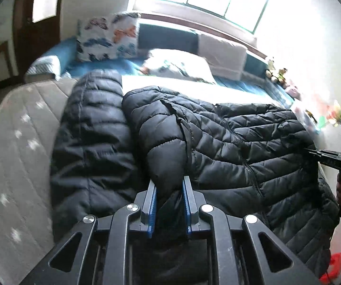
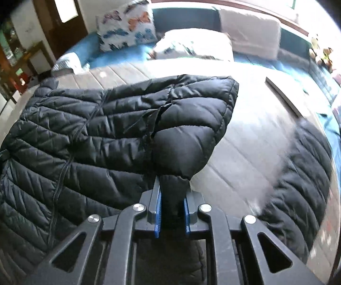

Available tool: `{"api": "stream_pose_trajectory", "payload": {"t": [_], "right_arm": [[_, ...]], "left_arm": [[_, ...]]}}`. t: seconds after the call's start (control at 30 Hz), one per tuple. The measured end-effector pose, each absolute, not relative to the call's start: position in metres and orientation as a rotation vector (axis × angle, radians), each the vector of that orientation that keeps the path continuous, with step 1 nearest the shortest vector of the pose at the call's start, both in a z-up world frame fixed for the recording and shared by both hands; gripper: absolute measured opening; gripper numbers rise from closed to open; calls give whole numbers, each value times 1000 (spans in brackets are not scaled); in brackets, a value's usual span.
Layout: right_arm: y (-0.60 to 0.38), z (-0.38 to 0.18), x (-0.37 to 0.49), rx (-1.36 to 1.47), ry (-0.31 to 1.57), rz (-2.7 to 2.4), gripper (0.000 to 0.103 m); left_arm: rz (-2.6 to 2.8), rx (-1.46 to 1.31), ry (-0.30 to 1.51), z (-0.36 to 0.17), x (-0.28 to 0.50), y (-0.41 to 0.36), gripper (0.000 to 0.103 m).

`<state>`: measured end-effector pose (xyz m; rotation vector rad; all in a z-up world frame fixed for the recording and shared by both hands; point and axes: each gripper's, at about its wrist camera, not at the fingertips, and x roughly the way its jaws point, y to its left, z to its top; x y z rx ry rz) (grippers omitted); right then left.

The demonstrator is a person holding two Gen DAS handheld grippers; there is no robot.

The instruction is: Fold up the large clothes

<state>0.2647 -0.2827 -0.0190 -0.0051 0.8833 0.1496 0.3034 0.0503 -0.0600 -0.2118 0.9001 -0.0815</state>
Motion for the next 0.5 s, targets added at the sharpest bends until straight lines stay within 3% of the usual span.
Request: {"api": "stream_pose_trajectory", "payload": {"t": [0.17, 0.27, 0.3, 0.47, 0.5], "right_arm": [[-259, -29, 321, -14, 889, 132, 16], [-255, -51, 343, -77, 955, 77, 18], [-256, -55, 345, -95, 974, 79, 23], [-265, -31, 330, -91, 978, 111, 28], [-265, -25, 324, -89, 971, 112, 29]], "left_arm": [[-9, -204, 930, -73, 348, 89, 19], [-42, -252, 1014, -92, 363, 110, 28], [-57, -269, 1024, -94, 363, 114, 31], [-98, -357, 977, -70, 344, 145, 41], [-89, -362, 949, -60, 339, 156, 47]]}}
